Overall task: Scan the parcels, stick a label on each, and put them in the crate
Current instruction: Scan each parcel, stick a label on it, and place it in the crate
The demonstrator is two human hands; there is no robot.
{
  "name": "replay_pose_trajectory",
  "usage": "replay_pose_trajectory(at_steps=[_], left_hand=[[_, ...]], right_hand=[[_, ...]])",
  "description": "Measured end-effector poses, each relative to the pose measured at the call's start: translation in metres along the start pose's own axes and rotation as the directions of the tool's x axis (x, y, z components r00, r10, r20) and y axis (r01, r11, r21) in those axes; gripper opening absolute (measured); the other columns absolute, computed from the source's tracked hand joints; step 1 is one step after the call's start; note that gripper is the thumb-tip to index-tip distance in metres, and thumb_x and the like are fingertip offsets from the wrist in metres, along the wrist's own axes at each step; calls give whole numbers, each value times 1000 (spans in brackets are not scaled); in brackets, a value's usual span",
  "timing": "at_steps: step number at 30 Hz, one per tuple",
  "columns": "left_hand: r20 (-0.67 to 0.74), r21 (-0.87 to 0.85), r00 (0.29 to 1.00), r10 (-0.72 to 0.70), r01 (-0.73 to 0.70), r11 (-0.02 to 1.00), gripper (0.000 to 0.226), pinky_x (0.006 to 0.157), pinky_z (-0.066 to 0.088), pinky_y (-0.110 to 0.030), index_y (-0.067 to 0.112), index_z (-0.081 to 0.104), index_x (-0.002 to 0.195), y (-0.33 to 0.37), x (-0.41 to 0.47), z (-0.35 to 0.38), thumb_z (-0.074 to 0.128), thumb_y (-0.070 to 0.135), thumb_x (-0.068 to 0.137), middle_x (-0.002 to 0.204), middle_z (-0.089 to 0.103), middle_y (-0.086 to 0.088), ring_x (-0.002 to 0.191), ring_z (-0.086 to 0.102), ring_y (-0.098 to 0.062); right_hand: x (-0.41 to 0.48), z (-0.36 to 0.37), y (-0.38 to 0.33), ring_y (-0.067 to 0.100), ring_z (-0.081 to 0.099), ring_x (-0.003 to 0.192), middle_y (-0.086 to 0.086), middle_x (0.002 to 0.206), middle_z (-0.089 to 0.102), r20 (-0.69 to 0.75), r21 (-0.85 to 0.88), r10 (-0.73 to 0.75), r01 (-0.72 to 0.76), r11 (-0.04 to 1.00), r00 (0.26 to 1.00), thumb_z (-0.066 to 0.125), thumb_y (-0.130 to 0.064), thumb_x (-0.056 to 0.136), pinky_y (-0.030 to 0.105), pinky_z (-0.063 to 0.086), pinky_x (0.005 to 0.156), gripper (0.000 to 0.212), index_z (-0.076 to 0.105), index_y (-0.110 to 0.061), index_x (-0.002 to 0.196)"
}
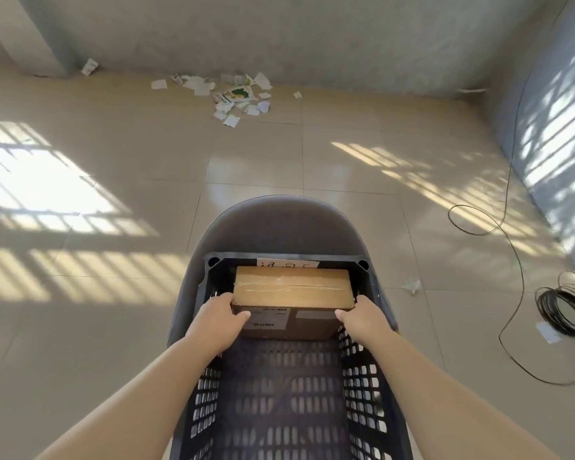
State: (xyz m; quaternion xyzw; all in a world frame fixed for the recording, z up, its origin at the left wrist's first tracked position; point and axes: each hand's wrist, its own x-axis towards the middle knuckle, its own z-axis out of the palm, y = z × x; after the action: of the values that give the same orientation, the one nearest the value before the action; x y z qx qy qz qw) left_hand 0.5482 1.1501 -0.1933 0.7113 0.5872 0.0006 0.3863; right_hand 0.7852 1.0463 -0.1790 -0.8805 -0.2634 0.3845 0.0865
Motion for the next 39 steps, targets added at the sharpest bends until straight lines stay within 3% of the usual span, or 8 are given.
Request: replay_pose_trajectory(at_steps=[4,9,14,18,22,26,29,39], left_hand=[[39,104,997,72,-75,992,30,62,39,-19,23,55,113,2,-18,-20,56,41,89,93,56,11,82,54,-6],[175,193,969,177,-210,958,21,60,41,-18,27,55,100,-4,-46,-39,54,44,89,88,59,11,79,55,-4],[373,370,863,340,-474,799,24,78,52,-29,25,54,102,-13,-78,-53,50,46,90,96,61,5,86,58,-10],[522,474,736,430,-670,571,29,78,53,-34,23,53,105,-17,-115,-59,48,48,91,98,60,3,86,58,-13],[662,479,592,460,-806,348,35,78,52,-32,22,53,110,-11,-161,-56,47,51,91,104,58,2,89,56,-14],[753,395,410,514,-907,146,36,78,50,-32,22,53,115,1,-218,-38,48,49,91,111,59,1,95,57,-18],[800,293,269,536,-955,42,38,81,50,-33,21,53,117,4,-271,-20,49,48,90,113,60,1,99,59,-19],[864,-29,-181,469,-949,-313,42,90,48,-33,27,48,125,-58,-467,28,46,51,91,124,55,3,108,57,-17]], right_hand=[[-26,-16,-1,20,57,91,4,107,61,-70,-92,-84,78,993,994,54,-36,94,28,43,73,32,51,-14,117],[-75,-21,11,18,57,92,-2,98,58,-25,-127,-168,164,978,985,55,-39,92,32,47,80,28,52,-19,111],[-151,0,32,18,55,85,-2,91,56,-26,-219,-122,113,969,992,55,-40,91,36,47,78,21,49,-21,99],[-241,32,53,18,55,83,2,94,58,-86,-186,-39,22,982,996,55,-39,92,30,42,69,28,54,-15,105],[-334,70,80,21,56,102,4,120,59,-130,-94,124,-137,986,984,56,-36,92,34,45,86,39,52,-14,123],[-419,106,110,23,56,106,7,127,57,-185,44,297,-294,955,937,56,-35,92,31,44,87,44,50,-15,131],[-481,140,135,27,52,120,8,135,53,-199,114,415,-399,910,888,55,-41,91,32,41,96,52,45,-17,137],[-697,268,185,25,48,124,6,139,49,-243,357,675,-583,730,697,52,-46,91,33,41,98,54,44,-20,138]])
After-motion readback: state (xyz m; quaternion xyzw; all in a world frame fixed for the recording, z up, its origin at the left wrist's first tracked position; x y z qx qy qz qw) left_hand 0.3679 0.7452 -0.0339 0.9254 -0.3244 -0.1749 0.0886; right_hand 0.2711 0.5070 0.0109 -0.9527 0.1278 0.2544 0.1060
